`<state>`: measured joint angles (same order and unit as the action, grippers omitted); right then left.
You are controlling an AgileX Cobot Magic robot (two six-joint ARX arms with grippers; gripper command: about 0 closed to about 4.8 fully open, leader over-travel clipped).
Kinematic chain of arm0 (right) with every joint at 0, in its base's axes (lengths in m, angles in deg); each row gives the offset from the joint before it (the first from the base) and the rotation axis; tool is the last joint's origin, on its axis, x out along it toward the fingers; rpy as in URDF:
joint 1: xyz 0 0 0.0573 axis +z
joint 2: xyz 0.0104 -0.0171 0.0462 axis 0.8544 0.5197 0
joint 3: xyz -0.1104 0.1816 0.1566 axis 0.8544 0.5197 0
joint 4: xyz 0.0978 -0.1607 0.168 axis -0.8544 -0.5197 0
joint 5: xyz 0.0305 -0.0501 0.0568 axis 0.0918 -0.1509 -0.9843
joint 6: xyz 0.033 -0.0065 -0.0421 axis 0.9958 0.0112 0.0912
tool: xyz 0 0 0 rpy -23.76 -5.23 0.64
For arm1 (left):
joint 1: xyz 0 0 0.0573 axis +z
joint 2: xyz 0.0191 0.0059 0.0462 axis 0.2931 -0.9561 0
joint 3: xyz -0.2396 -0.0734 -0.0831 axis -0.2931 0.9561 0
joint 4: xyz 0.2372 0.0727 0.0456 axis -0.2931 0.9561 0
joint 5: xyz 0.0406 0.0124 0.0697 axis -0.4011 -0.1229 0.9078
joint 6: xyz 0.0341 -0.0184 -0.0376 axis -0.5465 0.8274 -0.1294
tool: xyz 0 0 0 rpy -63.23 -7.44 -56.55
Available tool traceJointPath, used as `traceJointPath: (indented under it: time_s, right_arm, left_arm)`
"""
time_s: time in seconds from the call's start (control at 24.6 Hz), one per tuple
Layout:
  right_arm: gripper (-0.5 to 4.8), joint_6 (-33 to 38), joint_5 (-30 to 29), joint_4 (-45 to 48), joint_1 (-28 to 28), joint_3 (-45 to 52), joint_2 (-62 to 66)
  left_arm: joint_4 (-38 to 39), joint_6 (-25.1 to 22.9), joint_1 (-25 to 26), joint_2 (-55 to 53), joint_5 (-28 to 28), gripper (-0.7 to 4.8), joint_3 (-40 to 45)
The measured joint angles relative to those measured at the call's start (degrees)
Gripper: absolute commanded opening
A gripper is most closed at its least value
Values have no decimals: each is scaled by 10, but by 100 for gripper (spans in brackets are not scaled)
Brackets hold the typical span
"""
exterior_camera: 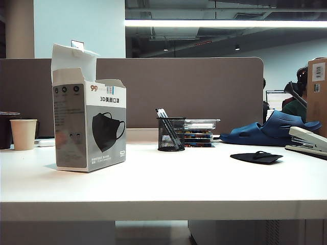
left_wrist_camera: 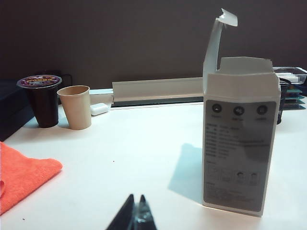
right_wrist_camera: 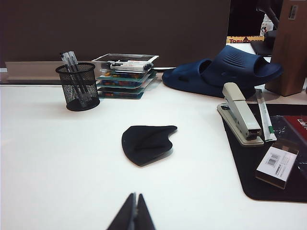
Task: Put the mask into the mask box.
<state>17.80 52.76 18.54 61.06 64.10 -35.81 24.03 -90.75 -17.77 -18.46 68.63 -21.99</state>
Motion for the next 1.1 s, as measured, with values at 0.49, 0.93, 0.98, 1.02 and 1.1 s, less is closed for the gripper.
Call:
traceJointPath:
  time_s: [0.49, 0.93, 0.98, 1.02, 1.1]
  right_arm:
    - [-9, 6, 0, 0, 0, 0, 0]
    - [-9, 33, 0, -92, 0, -114, 0]
    - [-9, 33, 1, -116, 0, -129, 0]
    - [-9, 33, 1, -137, 0, -144, 0]
    - [-9, 33, 1, -169, 0, -167, 1]
  left_arm:
    - [-3, 0, 0, 0, 0, -6, 0]
    - [1, 0, 0, 0, -128, -6, -6]
    - [2, 0, 0, 0, -142, -6, -10]
    - [4, 0, 0, 0, -152, -6, -14]
    - [7, 0, 0, 0, -171, -6, -24]
